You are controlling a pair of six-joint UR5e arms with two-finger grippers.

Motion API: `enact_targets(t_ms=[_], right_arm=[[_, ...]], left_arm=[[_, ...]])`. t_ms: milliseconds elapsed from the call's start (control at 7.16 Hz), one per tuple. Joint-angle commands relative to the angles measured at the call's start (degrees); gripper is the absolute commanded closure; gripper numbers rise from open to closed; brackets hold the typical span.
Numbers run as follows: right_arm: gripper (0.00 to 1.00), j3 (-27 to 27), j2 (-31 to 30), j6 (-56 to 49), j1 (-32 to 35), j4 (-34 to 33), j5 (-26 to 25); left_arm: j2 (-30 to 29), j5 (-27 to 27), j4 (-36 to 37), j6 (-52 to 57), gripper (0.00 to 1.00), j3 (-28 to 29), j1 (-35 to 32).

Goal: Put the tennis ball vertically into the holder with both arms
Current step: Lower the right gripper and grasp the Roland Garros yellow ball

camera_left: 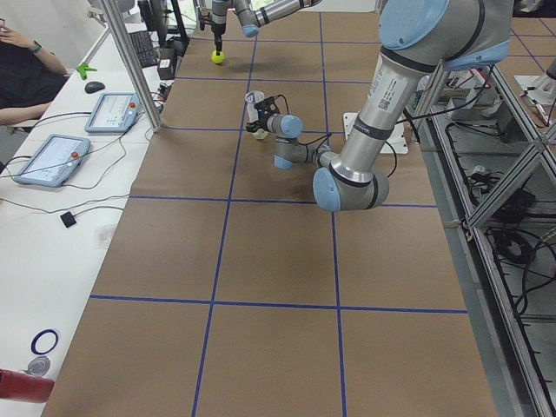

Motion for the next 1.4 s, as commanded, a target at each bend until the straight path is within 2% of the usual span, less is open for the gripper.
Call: enact_targets(t_ms=[0,558,698,838,977,1117,1256], right_arm=[[0.0,-1.21,0.67,0.0,-0.87,0.31,-1.56],[0.01,-2.8,0.5,0.0,-2.1,0.84,-3.41],[0.09,-3.15,0.5,0.0,-2.1,0.84,-3.41],[0.43,-3.24,0.5,0.0,-2.1,0.84,-3.5],[0.92,-3.32,0.76,0.0,-2.1,0.84,-3.5],[1.0,-3.32,1.89,0.09,-1.93,0.84,-3.24],[1.0,-3.24,3.82,0.44,-0.36,0.31,-2.28]], left_arm=[[0.16,-0.01,-0.01,0.0,0.01,-0.01,0.0],[0.16,-0.01,-0.09,0.0,0.01,-0.01,0.0],[0.16,-0.01,-0.09,0.0,0.01,-0.01,0.0],[0.16,-0.01,-0.09,0.0,0.01,-0.01,0.0],[0.16,-0.01,-0.09,0.0,0.01,-0.1,-0.09],[0.16,-0.01,-0.18,0.0,0.01,-0.1,-0.09],[0.16,-0.01,-0.27,0.0,0.01,-0.1,-0.17]])
